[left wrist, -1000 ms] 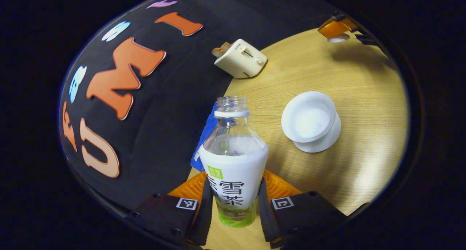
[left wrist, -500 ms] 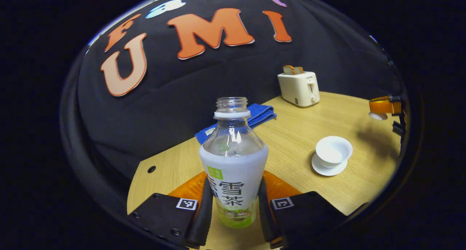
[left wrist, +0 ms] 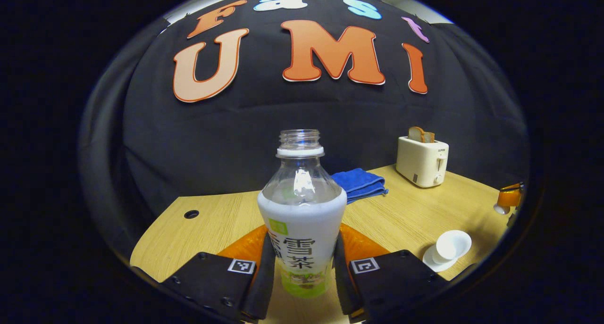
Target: Open the teacup lid with one hand, grasp the water bottle and pour water into the teacup with the other hand; after pouring, place the water bottle on the coaster and then close the teacup lid.
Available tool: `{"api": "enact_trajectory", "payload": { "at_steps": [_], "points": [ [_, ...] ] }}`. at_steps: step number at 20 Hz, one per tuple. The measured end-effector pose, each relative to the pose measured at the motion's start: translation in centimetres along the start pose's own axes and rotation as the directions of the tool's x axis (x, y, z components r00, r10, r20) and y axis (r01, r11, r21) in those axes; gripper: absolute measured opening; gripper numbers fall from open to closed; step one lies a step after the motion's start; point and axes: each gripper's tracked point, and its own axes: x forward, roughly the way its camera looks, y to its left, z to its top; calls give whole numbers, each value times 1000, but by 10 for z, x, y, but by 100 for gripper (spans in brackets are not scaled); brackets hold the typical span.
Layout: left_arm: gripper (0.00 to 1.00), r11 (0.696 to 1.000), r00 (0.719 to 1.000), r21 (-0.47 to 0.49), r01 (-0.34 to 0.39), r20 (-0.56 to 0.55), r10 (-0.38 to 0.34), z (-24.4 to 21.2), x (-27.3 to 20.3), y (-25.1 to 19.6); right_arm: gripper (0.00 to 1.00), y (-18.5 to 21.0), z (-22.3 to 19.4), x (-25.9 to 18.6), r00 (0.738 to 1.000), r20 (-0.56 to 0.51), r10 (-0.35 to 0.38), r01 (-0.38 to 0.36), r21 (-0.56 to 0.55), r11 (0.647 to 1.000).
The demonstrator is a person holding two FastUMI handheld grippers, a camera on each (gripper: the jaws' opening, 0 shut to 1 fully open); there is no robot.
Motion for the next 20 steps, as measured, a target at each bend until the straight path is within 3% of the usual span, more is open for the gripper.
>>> {"api": "enact_trajectory", "payload": {
  "at_steps": [7, 13, 17, 20],
  "points": [
    [59, 992, 1000, -124, -6, -17, 4, -10, 57, 5, 15, -15, 3, 10, 999, -5, -47, 47, -12, 999],
    [58, 996, 999, -90, -11, -36, 8, -14, 74, 5, 15, -15, -1, 19, 998, -25, -56, 55, -19, 998],
    [72, 997, 999, -73, 2, -43, -5, -13, 78, 0, 15, -6, 0, 20, 999, -23, -40, 40, -25, 999],
    [70, 997, 999, -81, 11, -39, -14, -12, 78, -1, 15, -7, 0, 18, 999, -19, -40, 39, -24, 999]
  ]
}}
